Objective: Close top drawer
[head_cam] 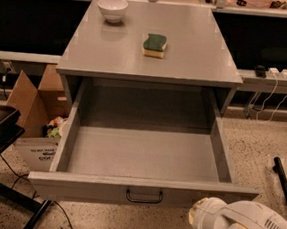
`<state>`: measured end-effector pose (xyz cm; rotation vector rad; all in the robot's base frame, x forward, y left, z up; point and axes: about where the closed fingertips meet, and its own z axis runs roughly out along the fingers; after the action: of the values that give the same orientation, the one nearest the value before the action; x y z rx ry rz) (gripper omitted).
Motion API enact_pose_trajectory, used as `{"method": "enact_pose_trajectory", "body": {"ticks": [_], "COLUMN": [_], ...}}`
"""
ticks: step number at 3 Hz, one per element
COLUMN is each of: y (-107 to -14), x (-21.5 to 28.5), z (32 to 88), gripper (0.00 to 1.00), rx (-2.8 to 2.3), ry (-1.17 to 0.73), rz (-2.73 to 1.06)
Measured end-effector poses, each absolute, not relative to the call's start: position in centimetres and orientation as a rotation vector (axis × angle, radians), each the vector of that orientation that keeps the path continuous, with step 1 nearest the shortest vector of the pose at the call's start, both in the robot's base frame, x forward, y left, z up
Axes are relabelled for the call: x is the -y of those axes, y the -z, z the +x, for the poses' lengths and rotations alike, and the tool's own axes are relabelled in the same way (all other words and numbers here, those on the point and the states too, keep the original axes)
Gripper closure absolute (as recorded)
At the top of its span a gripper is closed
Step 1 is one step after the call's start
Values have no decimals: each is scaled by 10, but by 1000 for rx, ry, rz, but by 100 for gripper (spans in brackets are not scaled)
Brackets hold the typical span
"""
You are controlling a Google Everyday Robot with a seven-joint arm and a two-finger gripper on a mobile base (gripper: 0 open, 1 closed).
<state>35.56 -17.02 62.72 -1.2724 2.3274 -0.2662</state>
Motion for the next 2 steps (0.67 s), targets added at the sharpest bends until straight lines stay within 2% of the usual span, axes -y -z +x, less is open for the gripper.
{"method": "enact_pose_trajectory", "body": {"ticks": [2], "y": [-633], "x": [168], "z": [372], "gripper": [100], "rx": [-2278], "ry": [272], "rz": [-1273]}}
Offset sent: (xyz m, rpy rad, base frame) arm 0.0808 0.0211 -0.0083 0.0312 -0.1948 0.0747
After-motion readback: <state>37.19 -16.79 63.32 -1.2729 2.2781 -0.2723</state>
